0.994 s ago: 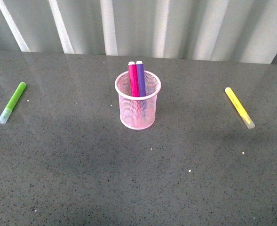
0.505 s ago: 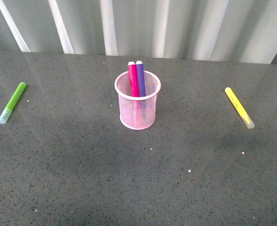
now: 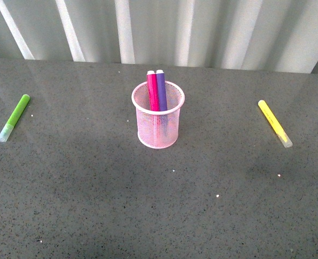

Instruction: Insert purple and pink pens into pink cup

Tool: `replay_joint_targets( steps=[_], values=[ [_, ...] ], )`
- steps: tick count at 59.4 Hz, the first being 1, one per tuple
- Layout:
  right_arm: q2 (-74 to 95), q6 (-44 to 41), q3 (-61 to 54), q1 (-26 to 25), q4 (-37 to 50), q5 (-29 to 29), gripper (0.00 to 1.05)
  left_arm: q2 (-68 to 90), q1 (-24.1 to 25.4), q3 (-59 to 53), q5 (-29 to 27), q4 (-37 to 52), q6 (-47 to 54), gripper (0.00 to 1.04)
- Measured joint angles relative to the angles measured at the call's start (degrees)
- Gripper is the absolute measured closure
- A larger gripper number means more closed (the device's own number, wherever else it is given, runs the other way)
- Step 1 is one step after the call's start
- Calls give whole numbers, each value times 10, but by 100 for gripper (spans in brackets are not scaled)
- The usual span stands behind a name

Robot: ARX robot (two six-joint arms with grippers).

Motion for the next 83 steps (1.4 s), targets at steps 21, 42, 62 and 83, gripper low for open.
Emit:
replay_joint_targets(
  steps=[21,42,62,83],
  values=[
    [-119,0,0,0,-121,0,101,0,0,0,0,0,0,7],
    [-119,0,0,0,-123,0,70,-1,0,0,0,0,0,7],
    [-119,1,0,0,-123,0,5,-1,0,0,0,0,0,7],
    [-119,1,0,0,-123,0,7,-1,0,0,0,0,0,7]
  ],
)
